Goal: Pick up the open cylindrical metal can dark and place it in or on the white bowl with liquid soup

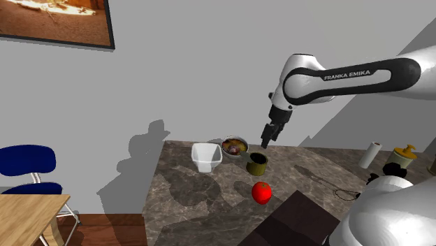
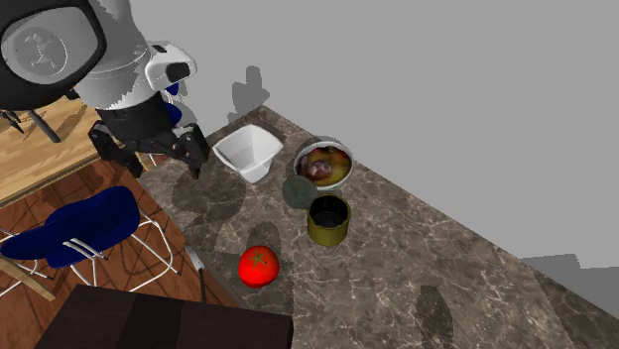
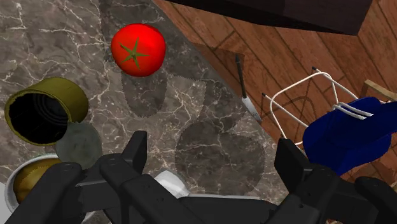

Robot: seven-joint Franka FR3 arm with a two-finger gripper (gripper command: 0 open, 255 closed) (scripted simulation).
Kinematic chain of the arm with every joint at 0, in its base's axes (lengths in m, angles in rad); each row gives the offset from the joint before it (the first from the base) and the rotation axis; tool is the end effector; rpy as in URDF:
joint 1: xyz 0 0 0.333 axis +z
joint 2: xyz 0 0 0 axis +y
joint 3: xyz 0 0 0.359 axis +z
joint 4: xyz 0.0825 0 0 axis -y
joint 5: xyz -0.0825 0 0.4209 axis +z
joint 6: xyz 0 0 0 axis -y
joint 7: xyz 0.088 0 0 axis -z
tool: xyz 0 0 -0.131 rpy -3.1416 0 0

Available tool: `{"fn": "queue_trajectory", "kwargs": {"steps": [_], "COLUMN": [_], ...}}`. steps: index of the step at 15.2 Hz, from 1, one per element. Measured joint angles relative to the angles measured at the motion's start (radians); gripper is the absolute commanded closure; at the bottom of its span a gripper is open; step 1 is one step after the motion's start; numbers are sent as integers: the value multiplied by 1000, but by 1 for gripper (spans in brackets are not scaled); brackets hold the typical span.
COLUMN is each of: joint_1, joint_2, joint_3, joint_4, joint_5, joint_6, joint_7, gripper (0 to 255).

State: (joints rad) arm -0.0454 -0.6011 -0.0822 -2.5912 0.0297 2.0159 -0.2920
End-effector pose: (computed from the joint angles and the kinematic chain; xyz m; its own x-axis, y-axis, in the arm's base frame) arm 0.3718 -0.0454 0.4505 0.9856 0.1634 0.0436 0.1660 -0.9841 -0.0636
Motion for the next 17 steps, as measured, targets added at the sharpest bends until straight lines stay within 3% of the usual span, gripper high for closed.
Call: {"fn": "queue_trajectory", "kwargs": {"steps": [10, 17], "joint_1": [-27, -33], "joint_2": [312, 597], "joint_3": [-129, -196], "joint_4": [-8, 99], "joint_5": [-40, 34], "joint_6": [321, 498], "joint_7": [-233, -433], "gripper": [0, 0]}}
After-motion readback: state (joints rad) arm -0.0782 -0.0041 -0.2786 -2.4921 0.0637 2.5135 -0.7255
